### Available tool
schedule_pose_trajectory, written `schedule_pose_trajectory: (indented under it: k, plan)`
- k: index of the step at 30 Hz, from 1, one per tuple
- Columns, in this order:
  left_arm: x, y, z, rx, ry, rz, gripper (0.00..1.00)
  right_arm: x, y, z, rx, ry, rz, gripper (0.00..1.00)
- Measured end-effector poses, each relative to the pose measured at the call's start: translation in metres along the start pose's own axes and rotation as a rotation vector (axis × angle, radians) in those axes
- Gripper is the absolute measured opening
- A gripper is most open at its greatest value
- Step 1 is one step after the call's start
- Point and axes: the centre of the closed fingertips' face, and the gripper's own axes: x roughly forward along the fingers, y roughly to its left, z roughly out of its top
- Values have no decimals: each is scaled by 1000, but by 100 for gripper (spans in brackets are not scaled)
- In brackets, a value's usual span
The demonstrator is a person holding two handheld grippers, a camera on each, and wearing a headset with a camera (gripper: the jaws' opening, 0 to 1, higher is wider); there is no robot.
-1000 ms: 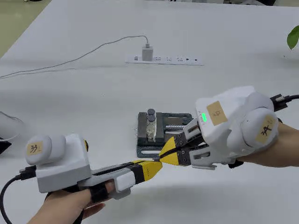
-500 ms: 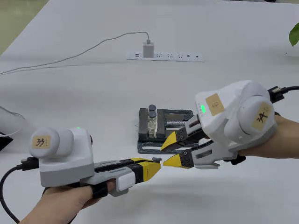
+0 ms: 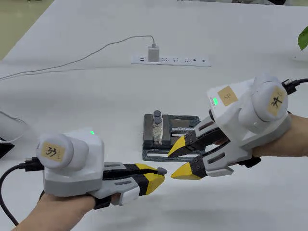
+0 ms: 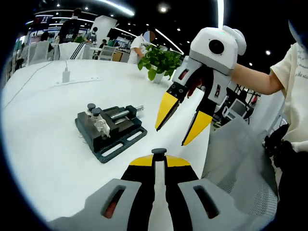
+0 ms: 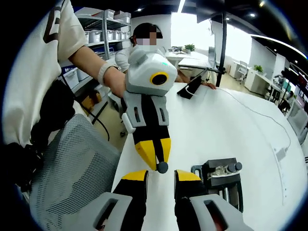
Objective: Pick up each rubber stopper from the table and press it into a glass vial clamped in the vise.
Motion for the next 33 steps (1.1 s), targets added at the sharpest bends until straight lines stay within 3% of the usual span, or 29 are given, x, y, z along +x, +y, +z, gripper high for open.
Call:
schedule_pose_trajectory:
  k: [7, 14, 33]
  plan:
    - [2, -3, -1, 162, 71, -17, 3, 4, 1, -2, 4, 12, 13, 19]
    - [4, -8, 3, 292, 92, -31, 3, 10, 6, -5, 16, 27, 46, 17]
    - [8, -11, 4, 317, 96, -53, 3, 11, 10, -6, 24, 39, 73, 11]
